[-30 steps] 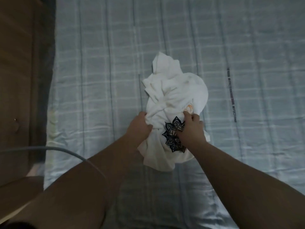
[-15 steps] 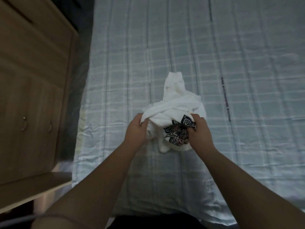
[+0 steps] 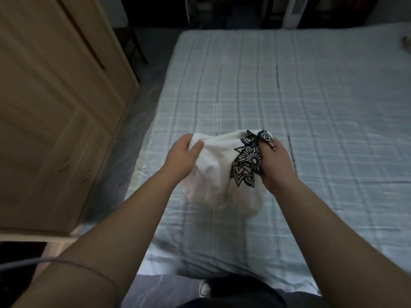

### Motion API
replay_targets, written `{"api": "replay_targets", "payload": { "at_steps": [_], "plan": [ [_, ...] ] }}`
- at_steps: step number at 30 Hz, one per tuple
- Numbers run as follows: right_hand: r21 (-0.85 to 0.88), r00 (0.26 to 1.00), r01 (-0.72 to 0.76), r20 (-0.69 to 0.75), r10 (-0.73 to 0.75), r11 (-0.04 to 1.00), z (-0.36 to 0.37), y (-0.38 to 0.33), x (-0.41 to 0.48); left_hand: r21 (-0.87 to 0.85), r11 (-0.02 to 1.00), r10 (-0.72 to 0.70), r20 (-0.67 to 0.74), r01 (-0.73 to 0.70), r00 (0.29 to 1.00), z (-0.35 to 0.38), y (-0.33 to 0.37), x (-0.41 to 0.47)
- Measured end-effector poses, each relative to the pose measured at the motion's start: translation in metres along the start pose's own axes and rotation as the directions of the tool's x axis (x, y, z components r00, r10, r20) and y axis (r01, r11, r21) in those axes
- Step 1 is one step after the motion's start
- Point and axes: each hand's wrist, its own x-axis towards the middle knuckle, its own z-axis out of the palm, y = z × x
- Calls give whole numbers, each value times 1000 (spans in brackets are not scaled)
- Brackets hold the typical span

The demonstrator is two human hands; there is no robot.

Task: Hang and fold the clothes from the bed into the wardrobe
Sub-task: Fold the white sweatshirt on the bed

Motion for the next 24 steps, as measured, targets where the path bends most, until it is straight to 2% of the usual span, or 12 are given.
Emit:
{"api": "replay_targets", "payload": {
  "at_steps": [6,12,15,17,20,24],
  "plan": [
    [57,996,84,29,-86,995,4,-62,-62,-93,989,111,-36,-114,993,-29,60,-40],
    [159,988,46,141,-68,986,-26,-116,-69,-225,971,90,27,-81,996,-31,124,-48],
    [216,968,-7,248,-47,976,-56,-132,-57,-285,956,71,17,-63,997,-9,146,-43],
    [233,943,-26,327,-54,972,-77,-138,-46,-391,920,25,18,-15,1000,12,163,-37],
    [269,943,-82,333,-13,960,-111,-142,-27,-515,857,-1,29,16,1000,47,193,-27],
    [91,928,-41,372,4,995,-165,-139,-6,-582,811,-81,-11,60,997,107,225,-13]
  ]
}}
